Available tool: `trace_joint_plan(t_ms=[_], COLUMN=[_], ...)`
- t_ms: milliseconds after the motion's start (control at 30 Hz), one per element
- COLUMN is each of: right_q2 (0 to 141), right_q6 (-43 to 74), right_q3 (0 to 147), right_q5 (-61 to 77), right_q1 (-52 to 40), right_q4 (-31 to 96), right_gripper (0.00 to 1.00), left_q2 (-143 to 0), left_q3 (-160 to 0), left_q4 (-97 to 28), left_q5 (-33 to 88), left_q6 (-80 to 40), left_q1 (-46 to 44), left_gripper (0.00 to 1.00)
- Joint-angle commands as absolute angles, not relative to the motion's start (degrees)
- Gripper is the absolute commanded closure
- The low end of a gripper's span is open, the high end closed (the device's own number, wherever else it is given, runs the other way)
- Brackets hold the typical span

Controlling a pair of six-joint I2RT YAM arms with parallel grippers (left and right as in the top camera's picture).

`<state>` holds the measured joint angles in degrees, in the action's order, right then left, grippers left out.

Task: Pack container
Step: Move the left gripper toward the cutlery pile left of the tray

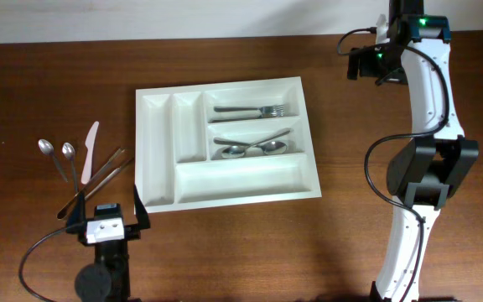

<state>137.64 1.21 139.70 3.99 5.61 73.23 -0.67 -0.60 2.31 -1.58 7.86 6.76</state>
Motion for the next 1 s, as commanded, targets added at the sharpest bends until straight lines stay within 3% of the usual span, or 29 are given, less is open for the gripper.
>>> trace_joint_plan(t_ms=[0,133,300,500,667,833,967], right_q2=[137.4,137.4,137.4,137.4,137.4,137.4,137.4], right_q6=[0.7,0.7,0.7,0.7,0.7,0.7,0.7], right_q3=[139.7,139.7,139.7,139.7,139.7,139.7,139.7], right_q5=[4.5,4.5,4.5,4.5,4.5,4.5,4.5], right_q1=[6.1,6.1,6.1,6.1,6.1,6.1,6.1], right_q4=[73.1,73.1,73.1,73.1,73.1,73.1,73.1], right_gripper=[0.01,0.01,0.01,0.01,0.01,0.01,0.01], left_q2=[-0.4,-1.5,-8.9,-26.8,-45.2,-58.4,-63.7], left_q3=[-1.8,-7.8,-20.6,-40.4,-56.2,-65.5,-66.8], left_q4=[5.6,-0.1,-10.0,-22.0,-42.6,-58.4,-60.5], left_q5=[2.4,2.3,-0.3,-4.6,-4.2,2.1,13.2], left_q6=[0.3,-9.1,-10.2,-10.2,-10.2,-10.2,-10.3], left_q1=[6.6,6.6,6.6,6.6,6.6,6.6,6.6], left_gripper=[0.01,0.01,0.01,0.01,0.01,0.01,0.01])
